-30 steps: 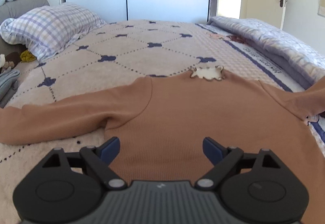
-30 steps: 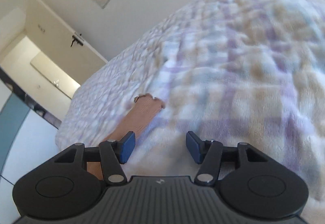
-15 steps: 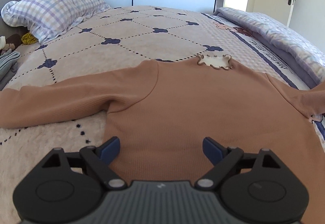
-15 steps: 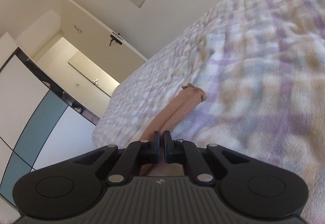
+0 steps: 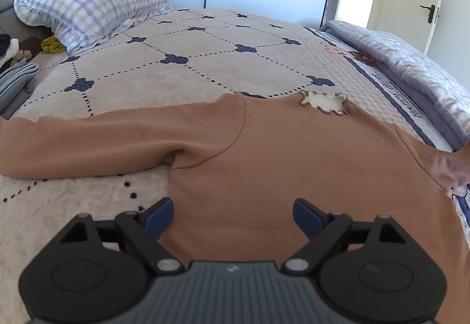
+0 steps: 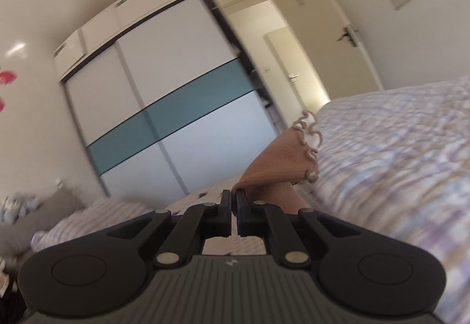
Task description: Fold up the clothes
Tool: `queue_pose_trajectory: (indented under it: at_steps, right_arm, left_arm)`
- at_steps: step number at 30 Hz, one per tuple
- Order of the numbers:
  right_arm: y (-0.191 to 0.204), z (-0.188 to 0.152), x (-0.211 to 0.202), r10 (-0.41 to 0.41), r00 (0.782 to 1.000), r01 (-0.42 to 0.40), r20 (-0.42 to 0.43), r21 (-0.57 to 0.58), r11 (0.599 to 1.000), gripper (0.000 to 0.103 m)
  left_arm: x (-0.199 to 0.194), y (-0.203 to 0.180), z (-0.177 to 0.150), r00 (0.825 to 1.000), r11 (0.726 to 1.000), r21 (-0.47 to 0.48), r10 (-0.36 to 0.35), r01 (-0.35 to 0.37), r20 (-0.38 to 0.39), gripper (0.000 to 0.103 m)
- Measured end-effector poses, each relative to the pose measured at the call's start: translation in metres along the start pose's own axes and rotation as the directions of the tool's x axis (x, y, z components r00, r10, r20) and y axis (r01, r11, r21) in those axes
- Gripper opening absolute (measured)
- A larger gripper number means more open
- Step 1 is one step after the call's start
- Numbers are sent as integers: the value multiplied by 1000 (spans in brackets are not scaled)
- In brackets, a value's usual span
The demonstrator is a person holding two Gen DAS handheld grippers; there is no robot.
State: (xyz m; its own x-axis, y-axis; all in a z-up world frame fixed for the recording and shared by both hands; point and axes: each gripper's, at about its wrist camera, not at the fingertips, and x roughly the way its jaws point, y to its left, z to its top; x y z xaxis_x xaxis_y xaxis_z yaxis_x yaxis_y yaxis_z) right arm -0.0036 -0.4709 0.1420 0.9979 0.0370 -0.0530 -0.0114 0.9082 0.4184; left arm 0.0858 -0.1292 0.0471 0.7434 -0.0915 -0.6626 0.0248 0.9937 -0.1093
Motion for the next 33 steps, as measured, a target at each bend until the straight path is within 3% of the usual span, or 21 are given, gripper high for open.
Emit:
queue_pose_trajectory:
  at_steps: [2,4,7,9,11,15,19,20,22,23,25,29,33]
  right_arm:
    - [29,-21,11,102,991,-108,-88,-60,992,4]
    - [54,-47,26,175,956,-202,-236,-94,975,4]
    - [86,-97,45,144,865,-272,-480,-209,939,4]
    - [98,-125,51,111,796,-318,-596,-255,913,4]
    - [103,-141,53,108,747,-357,-656,-258,898,4]
    - [101,-144,53,132,678,-409,-723,-222,885,7]
    - [97,-142,44,202,634,-470,-746,-165,867,7]
    - [98,-143,43,214,619,-488,-755,-157,858,7]
    - [100,-146,40,240,581,-530,-778,-138,837,7]
    - [101,-147,39,236,581,-533,-779,-144,834,7]
    - [100,-145,40,209,607,-497,-766,-161,853,8]
    - [76,-132,52,134,677,-322,-724,-128,938,22]
    - [36,-113,55,-7,766,-69,-643,-93,993,39]
  left_arm:
    - [-2,15,5,1000,998,-65,3,-2,11,90]
    - [-3,30,8,1000,990,-139,-8,10,14,90]
    - [-2,45,11,998,968,-243,-61,62,12,90]
    - [-2,49,11,995,953,-289,-94,95,19,90]
    - [-2,49,10,993,948,-298,-114,113,16,90]
    - [-3,45,7,988,943,-299,-153,147,3,90]
    - [-4,37,6,978,936,-292,-210,198,-10,88]
    - [-4,33,5,978,943,-272,-206,193,-23,86]
    - [-4,26,3,981,960,-220,-188,175,-42,73]
    - [-4,21,2,984,969,-187,-174,163,-43,71]
    - [-3,11,0,985,979,-123,-168,162,-40,71]
    - [4,-12,-6,983,985,-2,-171,171,-72,68]
    - [6,-30,-13,987,985,87,-145,150,-68,34]
